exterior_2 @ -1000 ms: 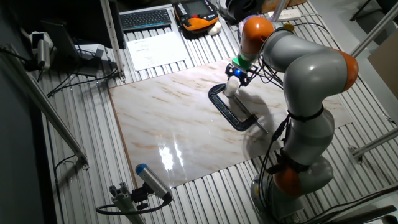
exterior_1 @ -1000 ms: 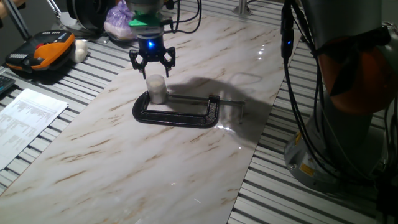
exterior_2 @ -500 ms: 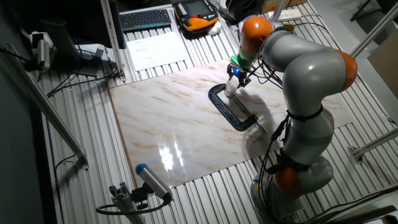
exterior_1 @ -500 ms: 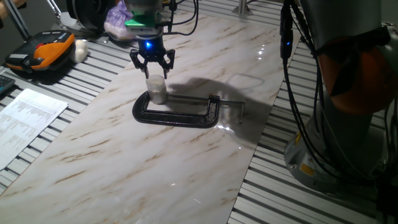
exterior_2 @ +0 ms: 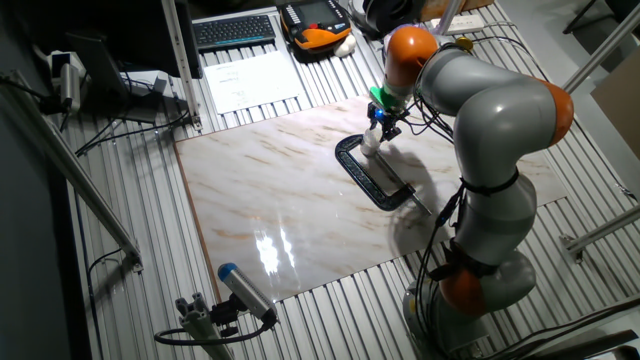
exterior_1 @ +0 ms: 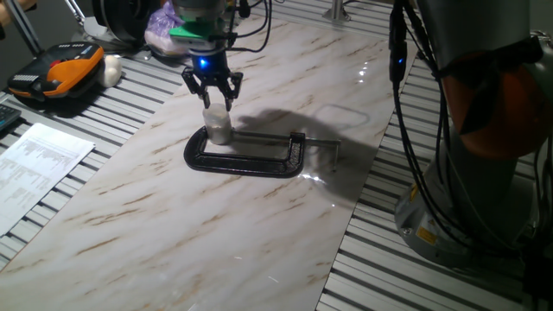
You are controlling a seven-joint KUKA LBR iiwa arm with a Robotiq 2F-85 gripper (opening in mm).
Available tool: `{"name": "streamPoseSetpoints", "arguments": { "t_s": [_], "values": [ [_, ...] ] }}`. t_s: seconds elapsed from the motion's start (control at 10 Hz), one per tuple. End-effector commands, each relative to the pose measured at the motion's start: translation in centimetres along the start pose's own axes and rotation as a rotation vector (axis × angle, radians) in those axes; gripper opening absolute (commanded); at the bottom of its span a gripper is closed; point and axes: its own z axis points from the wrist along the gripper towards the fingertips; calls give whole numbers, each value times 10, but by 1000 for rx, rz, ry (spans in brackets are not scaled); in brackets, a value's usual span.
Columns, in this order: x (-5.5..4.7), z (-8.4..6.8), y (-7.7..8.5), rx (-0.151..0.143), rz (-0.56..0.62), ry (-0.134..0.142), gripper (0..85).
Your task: Unscrew the lid from the jar
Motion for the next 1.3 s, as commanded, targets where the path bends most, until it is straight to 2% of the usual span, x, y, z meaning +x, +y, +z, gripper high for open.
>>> {"name": "streamPoseSetpoints", "arguments": {
  "t_s": [0.0,0.7,0.8,0.9,1.0,1.2],
  "values": [
    [0,0,0,-1,205,-1,510],
    [4,1,1,-12,181,3,510],
    [4,2,1,-15,181,6,680],
    [5,2,2,-20,185,11,680],
    [5,3,2,-22,187,13,850],
    [4,4,3,-27,184,16,850]
  ]
}}
